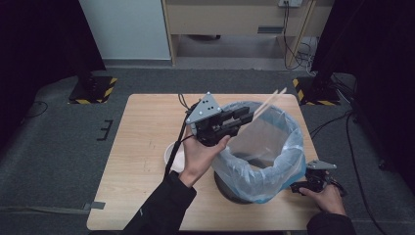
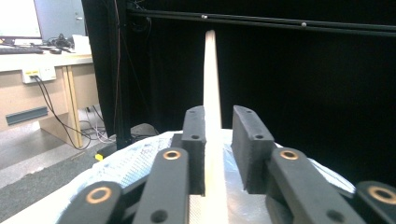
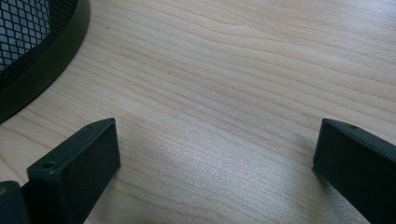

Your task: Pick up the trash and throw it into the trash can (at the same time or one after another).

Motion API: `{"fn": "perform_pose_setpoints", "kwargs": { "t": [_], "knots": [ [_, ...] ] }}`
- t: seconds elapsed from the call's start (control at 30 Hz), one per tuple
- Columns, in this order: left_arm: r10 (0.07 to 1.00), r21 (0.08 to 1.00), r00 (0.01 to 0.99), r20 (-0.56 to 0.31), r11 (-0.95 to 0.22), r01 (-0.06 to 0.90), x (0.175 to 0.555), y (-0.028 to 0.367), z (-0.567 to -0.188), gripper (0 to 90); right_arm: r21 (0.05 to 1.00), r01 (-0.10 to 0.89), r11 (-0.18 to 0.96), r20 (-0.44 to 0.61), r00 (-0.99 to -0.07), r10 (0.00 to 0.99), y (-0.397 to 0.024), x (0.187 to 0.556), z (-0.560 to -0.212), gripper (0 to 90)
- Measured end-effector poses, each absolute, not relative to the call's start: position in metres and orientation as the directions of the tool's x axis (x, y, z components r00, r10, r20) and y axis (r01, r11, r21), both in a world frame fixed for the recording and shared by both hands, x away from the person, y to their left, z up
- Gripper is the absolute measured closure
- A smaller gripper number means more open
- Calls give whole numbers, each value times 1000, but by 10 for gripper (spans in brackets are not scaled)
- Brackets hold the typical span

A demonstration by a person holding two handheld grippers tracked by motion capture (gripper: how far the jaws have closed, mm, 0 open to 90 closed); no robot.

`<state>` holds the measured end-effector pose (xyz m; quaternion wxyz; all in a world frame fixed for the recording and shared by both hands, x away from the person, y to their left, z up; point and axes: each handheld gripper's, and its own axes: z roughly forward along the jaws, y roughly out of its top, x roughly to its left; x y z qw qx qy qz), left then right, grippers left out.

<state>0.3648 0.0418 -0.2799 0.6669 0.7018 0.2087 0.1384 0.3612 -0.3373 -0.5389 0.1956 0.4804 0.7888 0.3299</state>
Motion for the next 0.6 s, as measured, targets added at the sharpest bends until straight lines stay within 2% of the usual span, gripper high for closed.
{"fn": "perform_pose_setpoints", "kwargs": {
  "t": [0.23,0.6],
  "knots": [
    [482,994,872,-84,-17,105,363,49,-279,685,708,629,321,8,-462,887,-337,361,-539,7],
    [529,996,845,-74,-9,93,356,86,-281,594,709,628,320,8,-461,887,-337,361,-539,7]
  ]
}}
